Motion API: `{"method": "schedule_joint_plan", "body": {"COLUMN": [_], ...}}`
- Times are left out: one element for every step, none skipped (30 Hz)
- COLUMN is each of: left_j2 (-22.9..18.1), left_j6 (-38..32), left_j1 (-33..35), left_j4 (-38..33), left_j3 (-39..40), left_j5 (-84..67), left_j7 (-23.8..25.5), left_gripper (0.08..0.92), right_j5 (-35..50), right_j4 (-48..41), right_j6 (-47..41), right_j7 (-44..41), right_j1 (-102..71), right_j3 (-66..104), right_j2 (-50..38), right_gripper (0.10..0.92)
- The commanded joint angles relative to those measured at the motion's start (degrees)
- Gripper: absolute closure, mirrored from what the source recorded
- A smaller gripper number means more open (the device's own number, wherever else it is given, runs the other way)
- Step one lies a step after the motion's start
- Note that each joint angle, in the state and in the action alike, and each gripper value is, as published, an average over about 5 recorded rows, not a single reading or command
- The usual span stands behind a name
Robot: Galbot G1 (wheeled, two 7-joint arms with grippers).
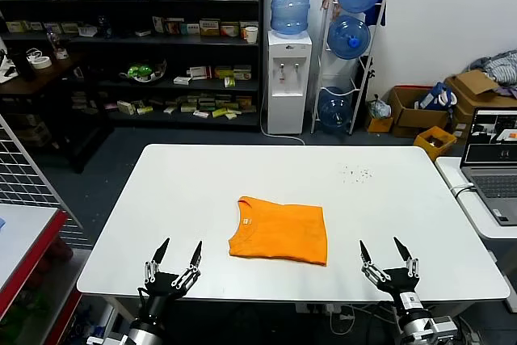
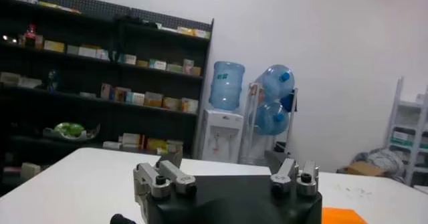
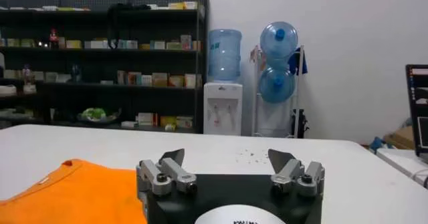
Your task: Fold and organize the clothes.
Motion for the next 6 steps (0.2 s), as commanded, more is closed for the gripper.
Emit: {"method": "schedule_joint_plan", "body": {"left_j2": [-0.9, -1.0, -1.0, -1.1, -1.1, -1.1], "left_j6": [-0.9, -0.9, -0.8, -0.8, -0.7, -0.7], "left_j1": [1.3, 1.3, 1.3, 1.2, 1.2, 1.2], "left_j4": [-0.5, -0.5, -0.5, -0.4, -0.4, -0.4], "left_j3": [-0.9, -0.9, -0.9, -0.9, -0.9, -0.9], "left_j5": [0.9, 1.0, 1.0, 1.1, 1.1, 1.1], "left_j7": [0.5, 0.5, 0.5, 0.4, 0.4, 0.3], "left_gripper": [0.177, 0.177, 0.177, 0.177, 0.177, 0.177], "right_j5": [-1.1, -1.1, -1.1, -1.0, -1.0, -1.0], "right_j4": [0.2, 0.2, 0.2, 0.3, 0.3, 0.4], "right_j6": [0.4, 0.4, 0.3, 0.2, 0.1, 0.1], "right_j7": [-0.4, -0.4, -0.4, -0.4, -0.4, -0.4], "right_j1": [-0.4, -0.5, -0.5, -0.5, -0.6, -0.6], "right_j3": [0.3, 0.2, 0.2, 0.2, 0.1, 0.1], "right_j2": [1.0, 1.0, 1.0, 1.0, 1.0, 1.0], "right_gripper": [0.203, 0.203, 0.203, 0.203, 0.203, 0.203]}}
